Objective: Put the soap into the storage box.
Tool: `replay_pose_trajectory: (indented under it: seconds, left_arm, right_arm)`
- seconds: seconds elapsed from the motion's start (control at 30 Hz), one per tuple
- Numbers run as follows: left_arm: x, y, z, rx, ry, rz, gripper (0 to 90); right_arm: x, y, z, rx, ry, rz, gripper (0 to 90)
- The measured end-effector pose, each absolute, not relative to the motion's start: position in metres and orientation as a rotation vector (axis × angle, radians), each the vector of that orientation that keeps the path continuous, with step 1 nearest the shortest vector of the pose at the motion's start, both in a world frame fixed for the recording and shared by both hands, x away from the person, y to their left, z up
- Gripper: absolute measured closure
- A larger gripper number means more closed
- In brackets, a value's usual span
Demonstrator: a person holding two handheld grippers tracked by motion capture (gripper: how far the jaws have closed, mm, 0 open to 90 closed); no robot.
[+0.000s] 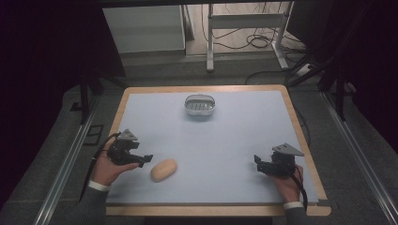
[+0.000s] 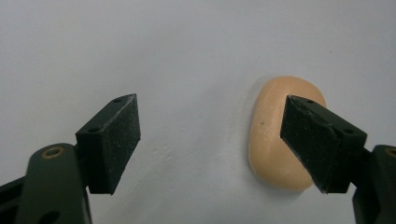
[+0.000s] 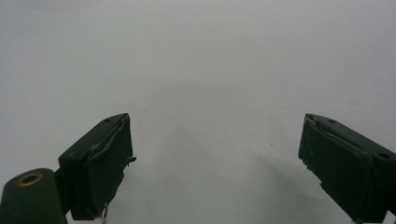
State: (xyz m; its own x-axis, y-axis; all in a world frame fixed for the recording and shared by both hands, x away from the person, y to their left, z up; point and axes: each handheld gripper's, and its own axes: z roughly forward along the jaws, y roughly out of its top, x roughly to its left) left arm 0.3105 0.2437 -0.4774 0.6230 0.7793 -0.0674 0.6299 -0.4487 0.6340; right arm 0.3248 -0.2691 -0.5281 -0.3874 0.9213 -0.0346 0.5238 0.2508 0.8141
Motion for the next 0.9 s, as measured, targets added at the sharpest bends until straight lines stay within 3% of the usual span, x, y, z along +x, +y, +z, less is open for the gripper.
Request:
replay_pose_trajectory:
  seconds: [0.9]
  left_arm:
    - [0.304, 0.202, -0.487, 2.364, 0.996, 0.243, 20.0]
  right_arm:
    - [0.325, -0.268, -0.528, 1.315, 2.007, 0.988, 10.1]
